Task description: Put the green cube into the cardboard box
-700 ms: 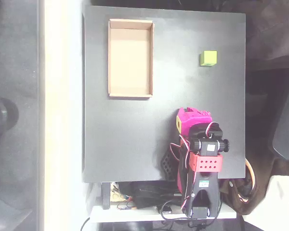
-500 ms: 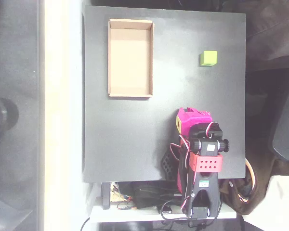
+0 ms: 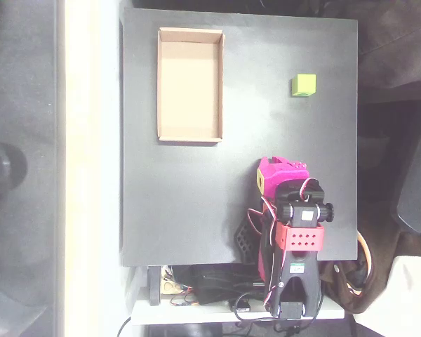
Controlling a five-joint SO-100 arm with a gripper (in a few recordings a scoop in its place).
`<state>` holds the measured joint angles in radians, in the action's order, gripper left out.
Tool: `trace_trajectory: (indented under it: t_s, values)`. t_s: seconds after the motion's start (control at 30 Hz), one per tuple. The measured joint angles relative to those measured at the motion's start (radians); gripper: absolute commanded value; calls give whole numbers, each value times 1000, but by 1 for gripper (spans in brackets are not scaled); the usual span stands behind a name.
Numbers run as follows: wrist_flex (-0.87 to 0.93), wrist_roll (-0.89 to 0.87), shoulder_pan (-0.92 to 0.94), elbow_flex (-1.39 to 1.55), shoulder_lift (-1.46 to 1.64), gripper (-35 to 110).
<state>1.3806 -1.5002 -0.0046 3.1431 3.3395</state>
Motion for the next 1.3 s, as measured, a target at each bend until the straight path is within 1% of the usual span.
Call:
trace_trajectory:
  t_s: [0.63, 0.73, 0.93, 1.3]
  values:
    - [6, 0, 0, -25, -8, 6]
    - [21, 0, 0, -69, -9, 6]
    - [37, 6, 0, -158, -112, 6]
    - [38, 6, -2, -483, -330, 6]
